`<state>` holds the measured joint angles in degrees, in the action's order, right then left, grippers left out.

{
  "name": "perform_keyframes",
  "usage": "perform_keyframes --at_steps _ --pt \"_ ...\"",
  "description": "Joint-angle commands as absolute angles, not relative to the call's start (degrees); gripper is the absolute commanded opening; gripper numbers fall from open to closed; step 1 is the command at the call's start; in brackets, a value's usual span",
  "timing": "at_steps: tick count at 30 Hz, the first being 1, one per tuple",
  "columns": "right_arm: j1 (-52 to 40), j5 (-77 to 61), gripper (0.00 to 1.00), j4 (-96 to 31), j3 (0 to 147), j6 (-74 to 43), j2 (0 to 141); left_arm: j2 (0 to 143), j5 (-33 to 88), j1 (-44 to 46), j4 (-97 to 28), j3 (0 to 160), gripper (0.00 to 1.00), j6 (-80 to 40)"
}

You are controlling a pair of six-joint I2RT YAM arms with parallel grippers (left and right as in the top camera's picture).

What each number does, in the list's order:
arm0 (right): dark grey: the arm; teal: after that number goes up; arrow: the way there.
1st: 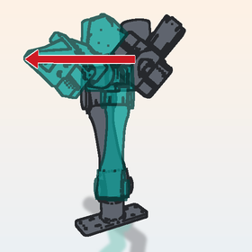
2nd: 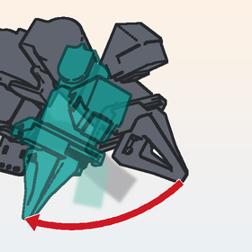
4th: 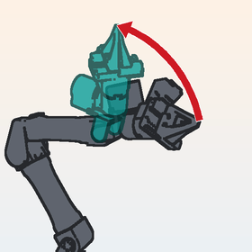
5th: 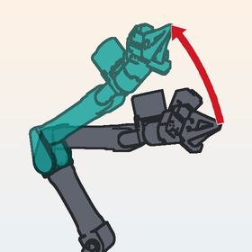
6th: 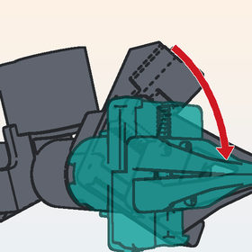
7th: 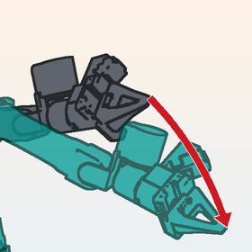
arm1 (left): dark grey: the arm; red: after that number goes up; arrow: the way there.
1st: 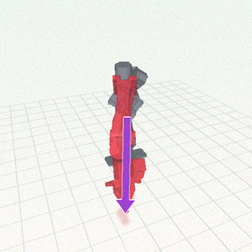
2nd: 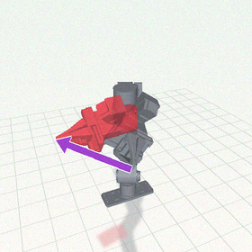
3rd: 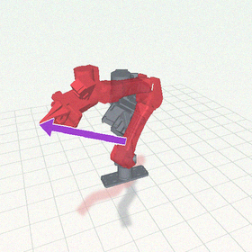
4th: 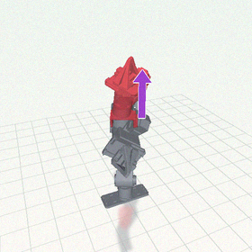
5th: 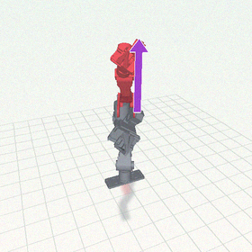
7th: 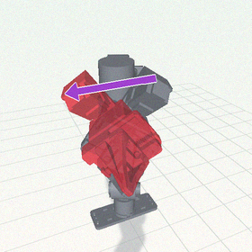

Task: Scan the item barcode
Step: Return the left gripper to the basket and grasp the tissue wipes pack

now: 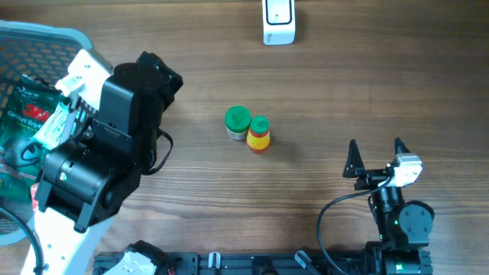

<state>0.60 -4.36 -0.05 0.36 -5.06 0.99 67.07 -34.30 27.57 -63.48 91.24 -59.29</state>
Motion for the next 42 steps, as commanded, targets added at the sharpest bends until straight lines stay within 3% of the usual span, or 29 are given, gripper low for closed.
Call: perform_keyframes --at_steps 1,27,29,32,36,39,42 --pt "0.7 -3.4 1.0 0.0 0.3 -4.6 0.6 67.2 -40.3 27.1 -63.7 91.9 1.0 -58.7" --pt "0.7 -3.4 1.0 0.1 0.3 -4.6 0.6 61.2 -49.8 27.1 -62.0 91.9 1.0 -55.6" --pt "0.7 -3.4 1.0 0.0 0.3 -4.6 0.6 59.0 -52.0 27.1 -61.8 91.9 1.0 -55.0" --pt "0.7 -3.4 1.0 0.0 0.3 -4.6 0.6 56.9 -56.7 27.1 -57.8 91.9 1.0 -44.6" --pt "0.7 -3.4 1.0 0.0 0.3 -4.6 0.6 56.2 -70.8 27.1 -57.4 91.9 1.0 -43.7" --pt "0.7 -3.4 1.0 0.0 0.3 -4.6 0.6 56.2 -72.6 23.1 -57.4 91.9 1.0 -43.7" --pt "0.7 -3.4 1.0 0.1 0.3 -4.6 0.6 57.0 -64.4 12.4 -57.1 91.9 1.0 -43.8"
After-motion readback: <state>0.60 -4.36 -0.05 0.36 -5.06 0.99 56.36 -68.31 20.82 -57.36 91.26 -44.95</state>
